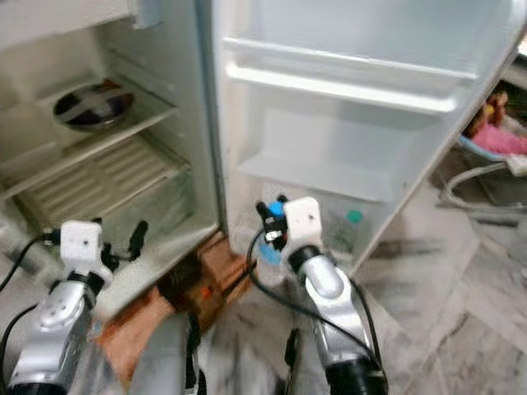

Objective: Restocking fridge

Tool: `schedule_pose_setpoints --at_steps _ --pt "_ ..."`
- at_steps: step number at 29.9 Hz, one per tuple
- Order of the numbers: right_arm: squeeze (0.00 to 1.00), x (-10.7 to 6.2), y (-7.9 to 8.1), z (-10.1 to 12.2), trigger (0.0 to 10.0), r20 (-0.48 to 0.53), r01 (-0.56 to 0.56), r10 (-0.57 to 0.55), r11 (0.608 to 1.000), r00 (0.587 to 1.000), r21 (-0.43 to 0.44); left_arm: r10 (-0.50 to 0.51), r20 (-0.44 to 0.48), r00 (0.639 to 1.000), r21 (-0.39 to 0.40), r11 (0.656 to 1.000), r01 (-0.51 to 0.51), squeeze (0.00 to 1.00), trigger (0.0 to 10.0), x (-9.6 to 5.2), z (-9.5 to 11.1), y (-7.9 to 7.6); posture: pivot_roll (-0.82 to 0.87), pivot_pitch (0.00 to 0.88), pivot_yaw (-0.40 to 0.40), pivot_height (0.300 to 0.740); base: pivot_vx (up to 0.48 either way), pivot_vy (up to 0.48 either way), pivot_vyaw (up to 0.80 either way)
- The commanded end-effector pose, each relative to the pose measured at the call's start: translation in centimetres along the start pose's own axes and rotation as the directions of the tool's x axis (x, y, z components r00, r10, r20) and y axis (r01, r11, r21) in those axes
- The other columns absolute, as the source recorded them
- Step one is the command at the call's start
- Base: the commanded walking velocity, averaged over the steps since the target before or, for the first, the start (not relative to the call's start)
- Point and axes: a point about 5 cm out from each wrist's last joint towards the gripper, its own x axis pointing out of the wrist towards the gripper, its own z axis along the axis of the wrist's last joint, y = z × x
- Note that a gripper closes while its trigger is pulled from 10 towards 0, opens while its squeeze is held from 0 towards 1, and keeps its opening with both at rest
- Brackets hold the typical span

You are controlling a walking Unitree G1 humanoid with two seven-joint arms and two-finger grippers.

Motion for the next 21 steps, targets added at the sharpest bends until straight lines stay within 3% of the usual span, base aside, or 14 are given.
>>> schedule_pose_setpoints --at_steps 1,14,18,21 --pt "0.0 -0.1 -0.9 0.4 10.0 0.018 0.044 -0.043 0.999 0.999 -0.019 -0.026 0.006 1.0 -0.007 1.0 0.026 0.0 10.0 -0.1 0.0 -0.6 0.09 0.044 -0.015 0.615 0.0 0.0 0.0" --pt "0.0 0.2 -1.6 0.2 10.0 0.026 0.096 -0.094 0.993 0.995 -0.07 -0.045 0.008 0.999 -0.009 0.999 0.045 0.0 10.0 -0.1 0.0 -0.8 0.1 0.051 -0.015 0.615 0.0 0.0 0.0" --pt "0.0 0.4 -2.2 0.5 10.0 0.049 0.123 -0.118 0.985 0.992 -0.124 -0.046 0.01 0.999 -0.01 0.999 0.046 0.0 10.0 -0.3 0.1 -0.8 0.11 0.062 -0.012 0.615 0.0 0.0 0.0" --pt "0.0 1.5 -3.3 1.1 10.0 0.106 0.154 -0.131 0.955 0.986 -0.252 -0.043 0.013 0.999 -0.015 0.999 0.043 0.0 10.0 -0.5 0.2 -0.8 0.12 0.082 -0.009 0.615 0.0 0.0 0.0"
